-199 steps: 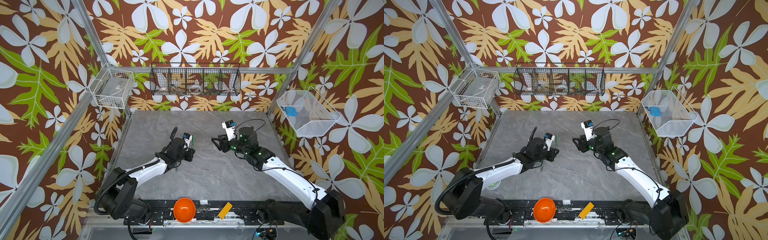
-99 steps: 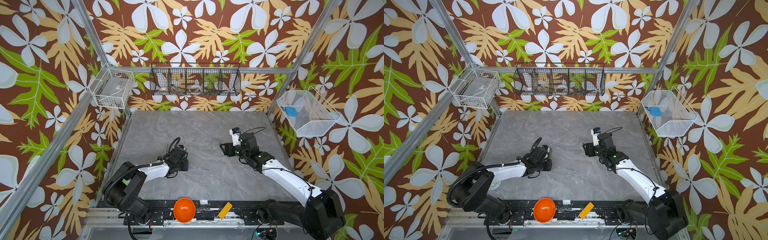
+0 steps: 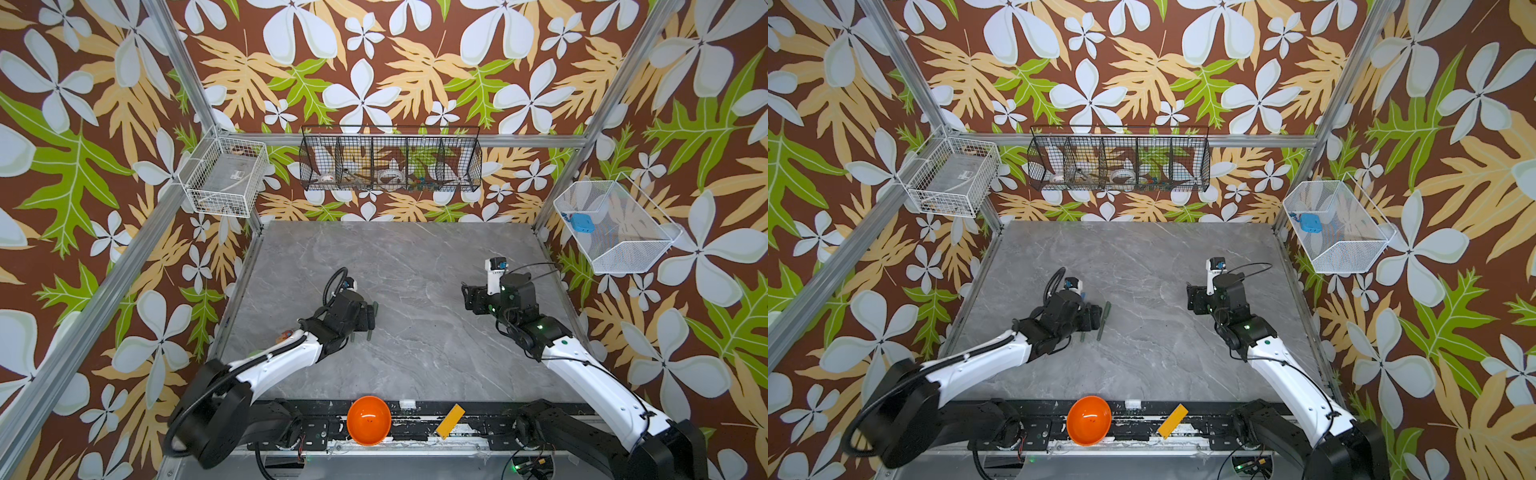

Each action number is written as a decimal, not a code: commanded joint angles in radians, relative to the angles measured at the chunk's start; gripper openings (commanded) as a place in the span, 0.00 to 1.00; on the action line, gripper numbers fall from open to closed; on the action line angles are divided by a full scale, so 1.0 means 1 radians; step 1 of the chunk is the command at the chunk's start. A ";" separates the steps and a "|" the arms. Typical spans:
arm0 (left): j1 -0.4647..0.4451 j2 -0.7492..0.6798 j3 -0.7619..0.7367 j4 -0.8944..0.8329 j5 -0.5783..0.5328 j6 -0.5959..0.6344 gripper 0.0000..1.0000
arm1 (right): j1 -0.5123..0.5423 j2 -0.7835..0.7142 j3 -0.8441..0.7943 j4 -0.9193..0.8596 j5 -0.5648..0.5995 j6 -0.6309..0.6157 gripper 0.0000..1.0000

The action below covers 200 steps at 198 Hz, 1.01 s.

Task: Insert the pens into the pen caps
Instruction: 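Lay the capped pen on the table with the left gripper while right arm retracts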

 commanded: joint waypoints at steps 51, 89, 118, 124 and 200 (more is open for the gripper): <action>0.249 -0.323 -0.598 1.002 -0.419 0.380 1.00 | -0.120 0.093 -0.445 0.807 0.498 -0.172 1.00; 0.324 -0.027 -0.687 1.460 -0.287 0.468 1.00 | -0.271 0.264 -0.469 1.117 0.258 -0.217 0.99; 0.372 0.284 -0.607 1.624 -0.159 0.486 1.00 | -0.335 0.418 -0.460 1.242 0.121 -0.203 0.99; 0.376 0.298 -0.601 1.623 -0.162 0.478 1.00 | -0.335 0.429 -0.455 1.225 0.091 -0.209 1.00; 0.401 0.230 -0.543 1.408 -0.199 0.405 1.00 | -0.280 0.486 -0.444 1.264 0.184 -0.246 0.99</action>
